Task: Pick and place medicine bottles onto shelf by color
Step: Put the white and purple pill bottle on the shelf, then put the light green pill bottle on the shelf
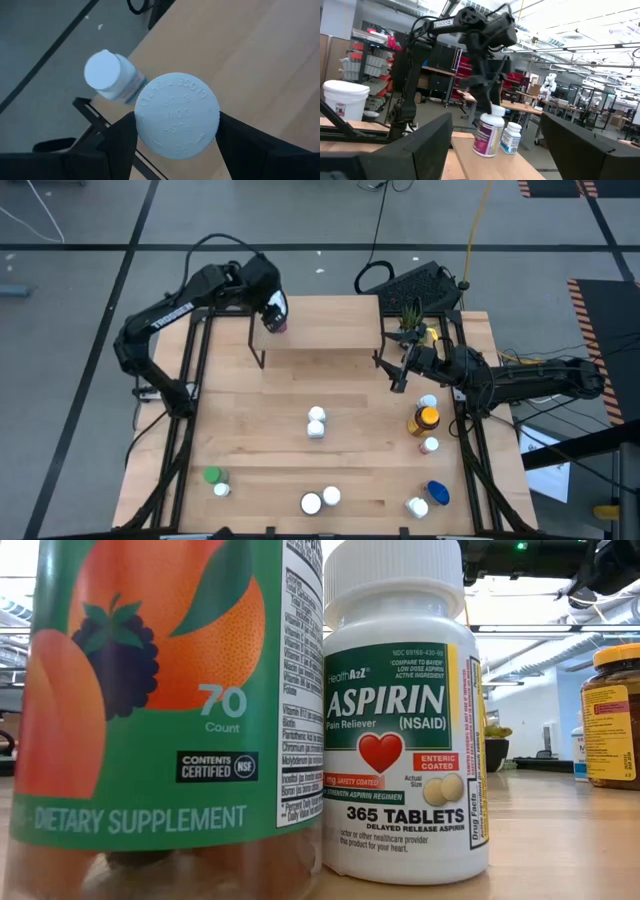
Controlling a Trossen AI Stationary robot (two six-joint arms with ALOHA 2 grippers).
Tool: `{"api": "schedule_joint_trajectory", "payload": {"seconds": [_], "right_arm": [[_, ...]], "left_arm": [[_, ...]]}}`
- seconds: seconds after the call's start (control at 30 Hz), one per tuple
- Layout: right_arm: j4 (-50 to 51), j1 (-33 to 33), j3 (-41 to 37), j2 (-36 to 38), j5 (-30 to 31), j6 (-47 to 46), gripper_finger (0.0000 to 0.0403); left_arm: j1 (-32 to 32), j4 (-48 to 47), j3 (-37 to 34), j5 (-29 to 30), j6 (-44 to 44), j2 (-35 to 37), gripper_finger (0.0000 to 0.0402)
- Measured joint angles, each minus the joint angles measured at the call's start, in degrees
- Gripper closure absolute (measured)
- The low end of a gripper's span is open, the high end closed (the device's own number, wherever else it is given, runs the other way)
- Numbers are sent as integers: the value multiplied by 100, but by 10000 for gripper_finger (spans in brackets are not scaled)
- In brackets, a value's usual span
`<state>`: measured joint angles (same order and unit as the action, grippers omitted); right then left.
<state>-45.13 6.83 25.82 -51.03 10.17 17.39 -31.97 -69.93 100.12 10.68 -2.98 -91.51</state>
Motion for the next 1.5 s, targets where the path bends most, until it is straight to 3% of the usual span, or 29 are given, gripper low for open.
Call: {"api": "schedule_joint_trajectory", "payload": {"seconds": [0.57,0.8,1.1,1.37,1.5], "right_arm": [[73,-2,0,0,0,-165,103],[84,-2,0,0,0,-170,103],[88,-2,0,0,0,-128,103],[85,-2,0,0,5,-153,103],[82,-28,0,0,4,-133,103]], "left_arm": [[-125,-97,297,-27,577,-111,154],[-125,-108,303,170,584,-105,108],[-79,-1050,305,286,333,-37,59],[560,-2035,305,409,-698,493,72],[1519,-1947,-87,460,-1567,1132,89]]}}
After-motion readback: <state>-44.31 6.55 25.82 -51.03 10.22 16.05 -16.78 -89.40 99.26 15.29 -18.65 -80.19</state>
